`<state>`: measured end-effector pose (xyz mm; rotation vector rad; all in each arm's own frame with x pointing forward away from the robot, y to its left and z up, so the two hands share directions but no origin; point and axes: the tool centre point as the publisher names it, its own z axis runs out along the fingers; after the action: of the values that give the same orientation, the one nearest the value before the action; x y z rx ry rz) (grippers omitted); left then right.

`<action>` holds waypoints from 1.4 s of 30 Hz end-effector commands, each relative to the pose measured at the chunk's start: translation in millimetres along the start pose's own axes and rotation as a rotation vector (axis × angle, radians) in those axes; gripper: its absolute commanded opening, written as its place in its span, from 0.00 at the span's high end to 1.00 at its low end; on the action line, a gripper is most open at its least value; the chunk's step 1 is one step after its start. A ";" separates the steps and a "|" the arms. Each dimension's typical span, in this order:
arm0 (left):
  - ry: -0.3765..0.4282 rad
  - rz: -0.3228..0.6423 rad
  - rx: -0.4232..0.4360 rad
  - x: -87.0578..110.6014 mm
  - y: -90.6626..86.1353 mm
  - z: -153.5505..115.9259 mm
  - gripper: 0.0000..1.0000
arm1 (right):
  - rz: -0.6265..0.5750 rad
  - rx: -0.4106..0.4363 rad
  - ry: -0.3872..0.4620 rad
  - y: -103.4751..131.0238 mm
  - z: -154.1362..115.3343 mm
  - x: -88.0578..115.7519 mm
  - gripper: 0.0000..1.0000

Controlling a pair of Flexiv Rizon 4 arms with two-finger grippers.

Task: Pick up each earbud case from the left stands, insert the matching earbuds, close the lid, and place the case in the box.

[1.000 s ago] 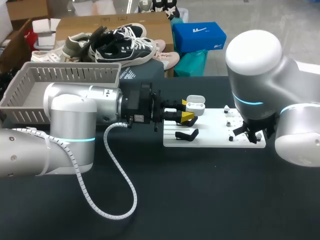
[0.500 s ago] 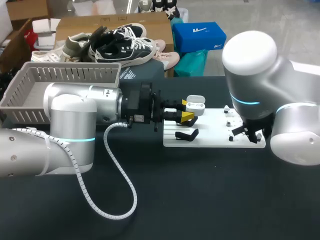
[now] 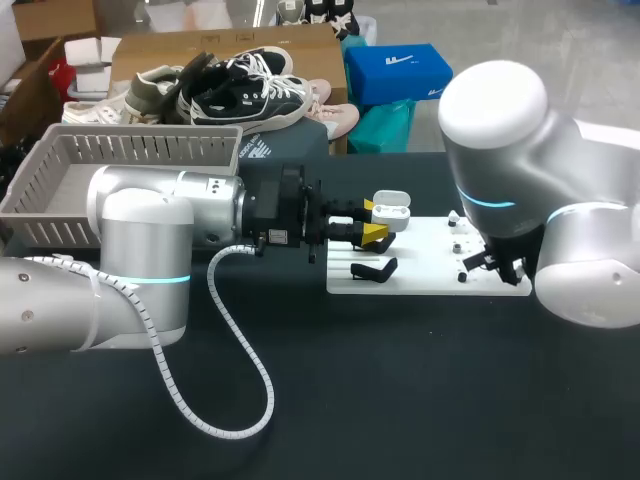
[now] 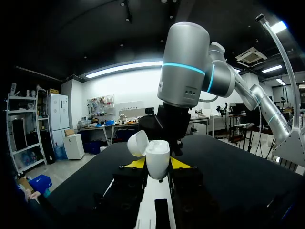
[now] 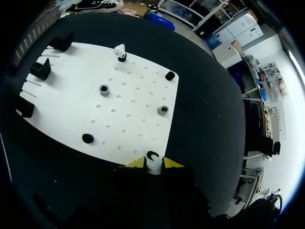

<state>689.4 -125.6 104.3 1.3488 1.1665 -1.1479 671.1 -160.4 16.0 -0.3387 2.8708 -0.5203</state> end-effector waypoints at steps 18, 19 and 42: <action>-0.002 0.001 0.001 0.8 1.2 0.4 1.00 | 0.006 0.012 -0.133 -1.2 -122.5 8.0 1.00; -0.002 0.001 0.001 0.8 1.2 0.4 1.00 | 0.006 0.000 -0.143 1.9 -132.6 6.0 1.00; -0.002 0.001 0.001 0.8 1.2 0.4 1.00 | -0.016 -0.092 -0.068 103.5 -206.4 -40.8 1.00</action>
<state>689.4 -125.6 104.2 1.3488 1.1664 -1.1480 635.0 -2.5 174.7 -0.4142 2.7843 -0.3085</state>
